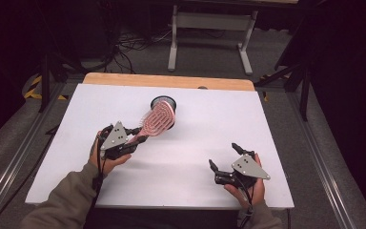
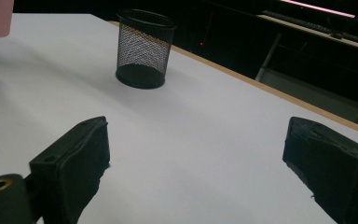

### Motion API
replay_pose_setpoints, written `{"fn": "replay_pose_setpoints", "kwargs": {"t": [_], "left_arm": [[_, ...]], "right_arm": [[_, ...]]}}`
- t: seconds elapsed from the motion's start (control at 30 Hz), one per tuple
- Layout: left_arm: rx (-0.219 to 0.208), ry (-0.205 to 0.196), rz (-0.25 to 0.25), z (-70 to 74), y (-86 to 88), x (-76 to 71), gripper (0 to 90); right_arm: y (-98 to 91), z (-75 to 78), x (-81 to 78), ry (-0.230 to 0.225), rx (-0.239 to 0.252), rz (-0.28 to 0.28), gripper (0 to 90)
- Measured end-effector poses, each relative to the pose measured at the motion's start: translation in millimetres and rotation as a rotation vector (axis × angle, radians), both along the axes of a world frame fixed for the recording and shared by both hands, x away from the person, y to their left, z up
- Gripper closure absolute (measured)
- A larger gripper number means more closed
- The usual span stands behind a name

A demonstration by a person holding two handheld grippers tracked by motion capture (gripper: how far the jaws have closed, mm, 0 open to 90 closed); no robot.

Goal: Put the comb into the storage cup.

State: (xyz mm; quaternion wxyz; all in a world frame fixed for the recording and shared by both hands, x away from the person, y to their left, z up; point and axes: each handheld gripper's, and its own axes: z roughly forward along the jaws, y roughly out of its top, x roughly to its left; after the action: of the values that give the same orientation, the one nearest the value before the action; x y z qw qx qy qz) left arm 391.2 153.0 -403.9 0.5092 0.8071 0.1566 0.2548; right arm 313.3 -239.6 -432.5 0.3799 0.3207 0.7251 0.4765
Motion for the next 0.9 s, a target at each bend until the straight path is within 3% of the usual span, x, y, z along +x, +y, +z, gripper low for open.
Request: {"fn": "replay_pose_setpoints", "kwargs": {"t": [0.2,0.23,0.47,0.9], "left_arm": [[-0.026,-0.002,0.006,-0.6,-1.3,-2.1,69.9],[-0.032,0.001,-0.002,-1.1,-2.5,-2.8,69.9],[-0.053,0.005,-0.006,-2.8,-5.1,-4.1,69.9],[-0.096,0.001,-0.007,-1.7,-8.0,-4.7,69.9]], "right_arm": [[4.7,8.7,1.5,-0.029,0.024,0.005,7.8],[9.2,16.2,2.5,-0.050,0.028,0.017,7.6],[16.5,35.1,9.8,-0.068,0.085,0.028,6.6],[49.3,57.2,21.1,-0.106,0.102,0.068,6.3]]}}
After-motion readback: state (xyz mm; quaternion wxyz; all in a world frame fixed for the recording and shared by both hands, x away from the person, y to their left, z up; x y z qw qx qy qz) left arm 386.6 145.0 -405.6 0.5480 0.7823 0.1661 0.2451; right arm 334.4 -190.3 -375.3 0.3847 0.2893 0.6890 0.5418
